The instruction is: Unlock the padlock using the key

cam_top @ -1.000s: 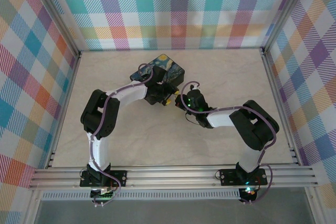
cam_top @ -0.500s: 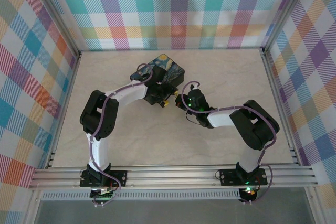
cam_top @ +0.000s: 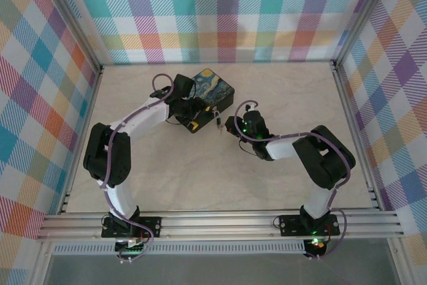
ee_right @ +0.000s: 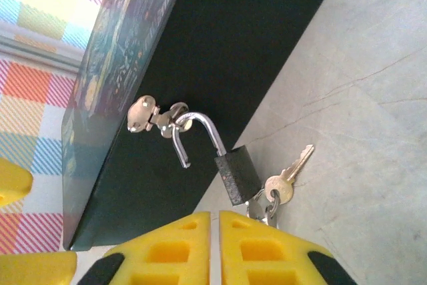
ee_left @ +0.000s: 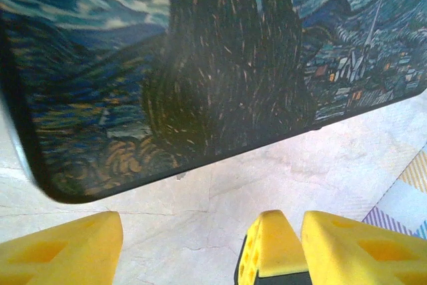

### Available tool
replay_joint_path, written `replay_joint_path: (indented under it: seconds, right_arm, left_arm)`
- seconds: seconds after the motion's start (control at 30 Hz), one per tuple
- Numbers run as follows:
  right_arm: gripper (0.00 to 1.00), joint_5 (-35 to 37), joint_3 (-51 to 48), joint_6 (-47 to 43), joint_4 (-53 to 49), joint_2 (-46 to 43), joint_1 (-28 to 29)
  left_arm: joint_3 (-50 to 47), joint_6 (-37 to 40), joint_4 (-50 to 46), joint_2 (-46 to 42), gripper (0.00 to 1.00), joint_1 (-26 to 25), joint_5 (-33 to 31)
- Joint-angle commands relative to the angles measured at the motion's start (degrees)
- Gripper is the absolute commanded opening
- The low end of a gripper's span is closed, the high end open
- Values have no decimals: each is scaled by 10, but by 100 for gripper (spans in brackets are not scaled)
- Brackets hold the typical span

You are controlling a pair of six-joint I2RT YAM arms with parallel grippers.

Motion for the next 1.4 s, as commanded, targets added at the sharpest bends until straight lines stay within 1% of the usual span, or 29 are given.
replay_joint_path:
  seconds: [0.0, 0.03, 0.13, 0.2, 0.27, 0.4, 0.53, 0.7, 0.77, 0.8, 0.87, 1.03, 1.17, 1.3, 1.37]
  right_arm:
    - [20, -52, 57, -102, -73, 8, -3]
    - [22, -56, 69, -122, -96, 10, -6]
    - [31, -93, 83, -151, -100, 21, -17]
    - [33, -102, 103, -172, -127, 31, -20]
    - [33, -95, 127, -195, -155, 47, -20]
    - [34, -88, 156, -221, -183, 71, -23]
    - [35, -73, 155, -222, -187, 76, -29]
    - [34, -86, 164, -221, -187, 99, -29]
    - [34, -90, 163, -210, -178, 108, -29]
    - [34, -92, 163, -205, -174, 114, -29]
    - [33, -93, 163, -197, -167, 124, -28]
    - [28, -84, 163, -181, -148, 139, -29]
    - [19, -71, 162, -169, -146, 140, -28]
    - [13, -76, 169, -153, -146, 142, -31]
    - [8, -82, 171, -140, -140, 140, -34]
  left_arm:
    - [-14, 37, -38, -30, 70, 20, -16]
    - [-15, 47, -44, -35, 70, 28, -18]
    - [-11, 88, -56, -43, 70, 51, -16]
    - [5, 129, -71, -40, 70, 58, -21]
    - [25, 180, -84, -29, 70, 59, -27]
    - [48, 243, -102, -10, 69, 59, -44]
    - [67, 281, -122, -12, 69, 59, -89]
    - [103, 351, -141, 8, 69, 60, -156]
    - [104, 379, -133, 12, 70, 61, -177]
    - [100, 387, -124, 14, 72, 61, -182]
    - [97, 398, -111, 25, 75, 64, -171]
    - [88, 396, -65, 52, 78, 64, -152]
    - [73, 413, -29, 51, 79, 65, -161]
    - [69, 423, -29, 68, 79, 66, -169]
    - [57, 423, -26, 68, 79, 66, -178]
